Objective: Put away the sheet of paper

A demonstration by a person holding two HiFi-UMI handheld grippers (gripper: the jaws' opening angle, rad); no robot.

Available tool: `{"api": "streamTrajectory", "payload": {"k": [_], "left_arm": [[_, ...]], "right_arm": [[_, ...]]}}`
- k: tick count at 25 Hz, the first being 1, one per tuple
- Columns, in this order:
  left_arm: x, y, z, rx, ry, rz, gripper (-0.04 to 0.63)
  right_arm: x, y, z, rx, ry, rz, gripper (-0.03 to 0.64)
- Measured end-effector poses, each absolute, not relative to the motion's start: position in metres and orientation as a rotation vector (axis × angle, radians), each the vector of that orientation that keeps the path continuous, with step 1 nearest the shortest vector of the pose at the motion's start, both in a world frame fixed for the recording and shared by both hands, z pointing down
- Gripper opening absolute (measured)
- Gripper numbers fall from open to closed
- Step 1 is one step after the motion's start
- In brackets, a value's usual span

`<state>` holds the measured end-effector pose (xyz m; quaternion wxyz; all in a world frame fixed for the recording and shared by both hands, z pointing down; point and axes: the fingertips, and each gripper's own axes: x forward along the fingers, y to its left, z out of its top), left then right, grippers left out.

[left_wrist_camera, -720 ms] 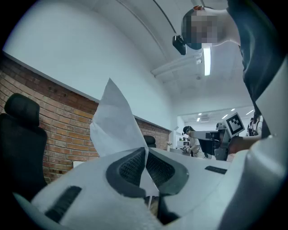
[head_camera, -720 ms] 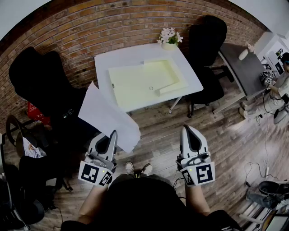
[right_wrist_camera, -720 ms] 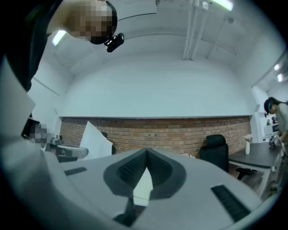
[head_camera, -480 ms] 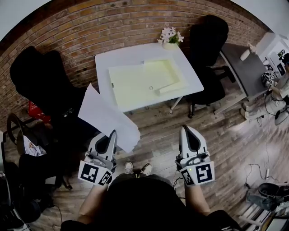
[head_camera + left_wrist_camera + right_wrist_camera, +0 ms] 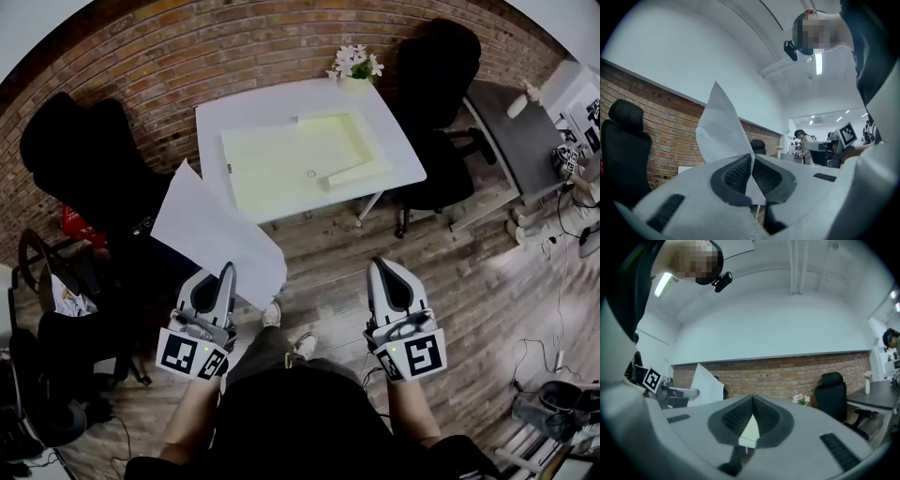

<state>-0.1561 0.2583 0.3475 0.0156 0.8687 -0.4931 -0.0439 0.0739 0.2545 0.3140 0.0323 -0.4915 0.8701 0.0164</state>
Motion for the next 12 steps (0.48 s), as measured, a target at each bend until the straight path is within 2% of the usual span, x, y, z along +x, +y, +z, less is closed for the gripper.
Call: {"api": "streamTrajectory", "payload": {"k": [12], "left_arm": [[-0.138, 0.166, 0.372, 2.712, -1.376, -0.163, 0.026]], "right_arm": [[0.070, 0.179, 0.326, -1.559, 2.737, 0.050, 0.012]]}}
